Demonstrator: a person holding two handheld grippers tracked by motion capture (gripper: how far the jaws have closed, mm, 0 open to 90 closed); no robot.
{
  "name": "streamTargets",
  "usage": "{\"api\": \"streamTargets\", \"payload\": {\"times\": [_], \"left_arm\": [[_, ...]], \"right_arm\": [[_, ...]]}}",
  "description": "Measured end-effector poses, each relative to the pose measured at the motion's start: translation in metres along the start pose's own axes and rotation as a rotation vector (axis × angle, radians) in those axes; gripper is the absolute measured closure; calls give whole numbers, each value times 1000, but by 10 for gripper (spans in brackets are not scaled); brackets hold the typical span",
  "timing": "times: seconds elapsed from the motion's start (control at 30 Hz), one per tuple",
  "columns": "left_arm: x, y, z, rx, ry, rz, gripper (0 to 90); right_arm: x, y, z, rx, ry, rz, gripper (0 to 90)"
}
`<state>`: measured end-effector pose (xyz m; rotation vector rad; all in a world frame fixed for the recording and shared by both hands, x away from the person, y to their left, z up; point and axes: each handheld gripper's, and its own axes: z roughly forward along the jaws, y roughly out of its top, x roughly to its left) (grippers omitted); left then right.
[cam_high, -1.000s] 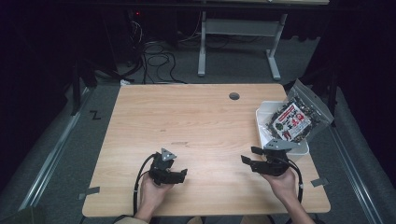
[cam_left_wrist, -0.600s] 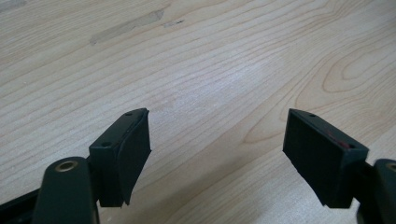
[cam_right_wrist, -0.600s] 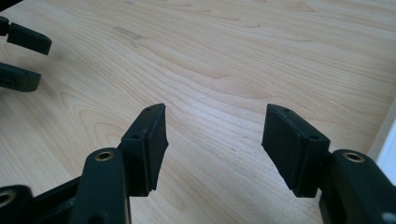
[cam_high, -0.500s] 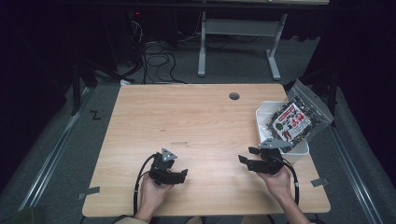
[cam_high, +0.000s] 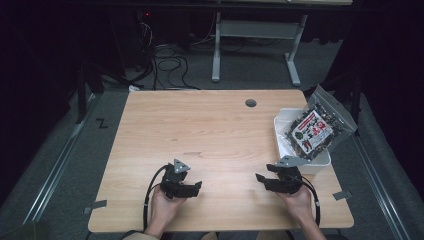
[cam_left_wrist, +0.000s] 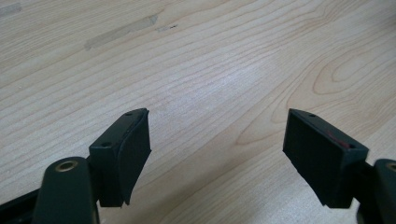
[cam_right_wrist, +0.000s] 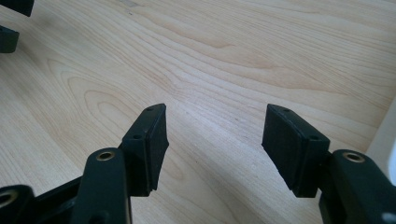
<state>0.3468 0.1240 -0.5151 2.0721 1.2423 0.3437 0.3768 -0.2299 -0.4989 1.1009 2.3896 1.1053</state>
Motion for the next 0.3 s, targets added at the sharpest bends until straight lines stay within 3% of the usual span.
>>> {"api": "streamTargets", "payload": {"times": [0.3], "left_arm": [[0, 1, 1, 4, 0, 5, 237]], "right_arm": [[-5, -3, -1, 6, -14, 20, 395]]}}
